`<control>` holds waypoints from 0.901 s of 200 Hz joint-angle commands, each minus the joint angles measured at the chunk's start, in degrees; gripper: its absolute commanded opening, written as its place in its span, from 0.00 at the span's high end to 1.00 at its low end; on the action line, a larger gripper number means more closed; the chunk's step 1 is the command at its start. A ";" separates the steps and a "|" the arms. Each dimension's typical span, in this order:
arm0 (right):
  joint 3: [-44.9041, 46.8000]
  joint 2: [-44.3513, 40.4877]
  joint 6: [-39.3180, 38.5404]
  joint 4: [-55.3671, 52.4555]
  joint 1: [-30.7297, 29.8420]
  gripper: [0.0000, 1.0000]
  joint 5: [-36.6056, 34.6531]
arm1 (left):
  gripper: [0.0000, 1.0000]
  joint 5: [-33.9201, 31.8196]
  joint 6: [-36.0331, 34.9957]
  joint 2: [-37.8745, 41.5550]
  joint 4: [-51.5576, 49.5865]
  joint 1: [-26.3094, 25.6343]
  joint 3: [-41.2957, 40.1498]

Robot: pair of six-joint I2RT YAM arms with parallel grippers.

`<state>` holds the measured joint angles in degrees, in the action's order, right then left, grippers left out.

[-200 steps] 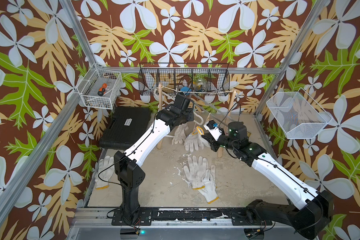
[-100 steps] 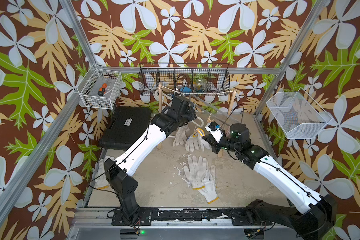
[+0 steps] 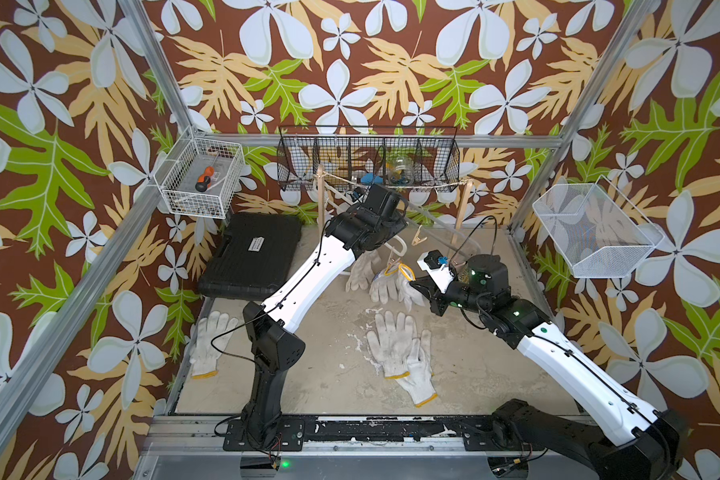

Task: Clip the gloves onto a hanger to dry
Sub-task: Adjust the hanger on the clothesline.

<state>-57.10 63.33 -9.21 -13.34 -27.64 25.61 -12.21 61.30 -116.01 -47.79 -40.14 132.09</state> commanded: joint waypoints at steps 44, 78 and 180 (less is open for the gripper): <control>0.59 -0.53 0.86 1.54 0.56 1.00 1.64 | 0.45 -1.46 -0.63 -4.13 -6.23 0.00 3.98; 0.85 -0.75 0.93 1.74 0.74 1.00 1.64 | 0.59 -0.76 -1.42 -4.81 -5.98 0.14 4.49; 0.85 -0.58 1.17 1.92 0.82 1.00 1.88 | 0.97 0.55 -3.73 0.45 -5.61 0.81 -0.87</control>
<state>-56.05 62.74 -8.99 -13.10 -26.74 27.05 -12.23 59.42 -116.73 -54.92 -39.51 131.81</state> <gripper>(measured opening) 0.073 0.103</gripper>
